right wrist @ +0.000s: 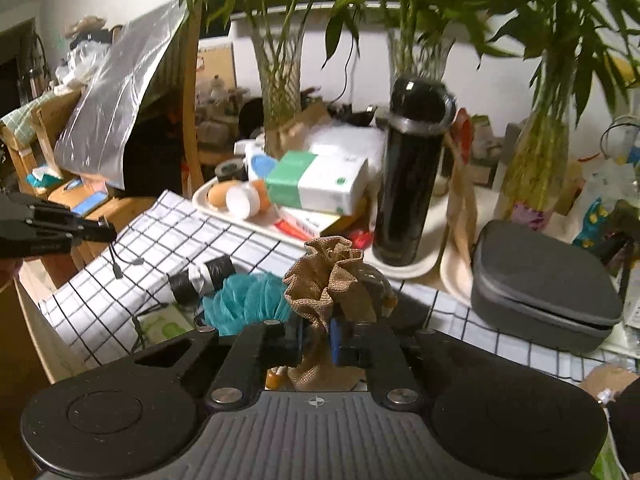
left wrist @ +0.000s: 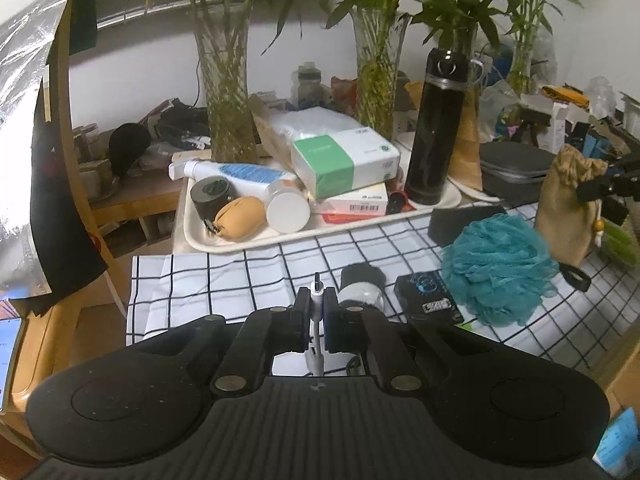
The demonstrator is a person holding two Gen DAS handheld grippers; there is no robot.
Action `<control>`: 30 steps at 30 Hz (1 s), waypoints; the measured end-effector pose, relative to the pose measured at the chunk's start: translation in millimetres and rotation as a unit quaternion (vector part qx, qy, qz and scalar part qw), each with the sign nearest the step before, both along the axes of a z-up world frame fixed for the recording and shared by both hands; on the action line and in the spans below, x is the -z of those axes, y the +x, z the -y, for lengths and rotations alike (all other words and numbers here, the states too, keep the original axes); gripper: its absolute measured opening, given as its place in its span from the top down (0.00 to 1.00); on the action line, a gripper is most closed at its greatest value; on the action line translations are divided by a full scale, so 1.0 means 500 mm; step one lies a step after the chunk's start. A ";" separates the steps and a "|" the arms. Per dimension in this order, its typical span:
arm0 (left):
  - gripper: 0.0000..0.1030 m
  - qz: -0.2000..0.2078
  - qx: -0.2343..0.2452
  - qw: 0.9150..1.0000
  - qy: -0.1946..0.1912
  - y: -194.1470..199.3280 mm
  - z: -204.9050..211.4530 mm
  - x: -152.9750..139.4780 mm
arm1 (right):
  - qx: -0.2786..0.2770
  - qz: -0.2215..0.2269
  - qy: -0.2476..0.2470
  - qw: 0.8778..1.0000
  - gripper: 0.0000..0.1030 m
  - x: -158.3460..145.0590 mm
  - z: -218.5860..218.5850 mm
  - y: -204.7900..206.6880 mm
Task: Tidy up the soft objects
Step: 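Lift the brown pouch into the box and release it with the right gripper while the left carries the cable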
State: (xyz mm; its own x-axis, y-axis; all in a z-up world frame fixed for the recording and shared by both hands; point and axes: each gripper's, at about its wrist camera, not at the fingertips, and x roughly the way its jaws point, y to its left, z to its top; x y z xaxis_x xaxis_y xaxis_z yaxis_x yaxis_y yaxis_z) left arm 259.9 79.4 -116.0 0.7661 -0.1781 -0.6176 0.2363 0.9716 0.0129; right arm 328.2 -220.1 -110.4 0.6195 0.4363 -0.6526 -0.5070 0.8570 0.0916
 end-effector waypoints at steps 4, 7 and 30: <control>0.94 0.010 0.005 1.000 0.001 -0.002 0.007 -0.007 | 0.018 0.020 0.011 1.000 0.86 -0.027 0.020 -0.013; 0.94 0.015 0.007 1.000 0.007 -0.004 0.014 -0.009 | 0.028 0.027 0.014 0.999 0.86 -0.037 0.029 -0.020; 0.94 0.111 0.053 0.992 0.024 -0.106 0.064 -0.158 | 0.032 0.083 0.101 0.991 0.87 -0.161 0.067 -0.161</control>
State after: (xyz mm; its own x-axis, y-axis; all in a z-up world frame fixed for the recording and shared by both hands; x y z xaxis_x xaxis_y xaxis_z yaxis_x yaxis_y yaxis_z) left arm 207.1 47.2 -37.1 0.8631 -0.2393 -0.4447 0.3230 0.9385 0.1217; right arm 247.8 -253.3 -29.9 0.7415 0.5042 -0.4427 -0.4746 0.8605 0.1851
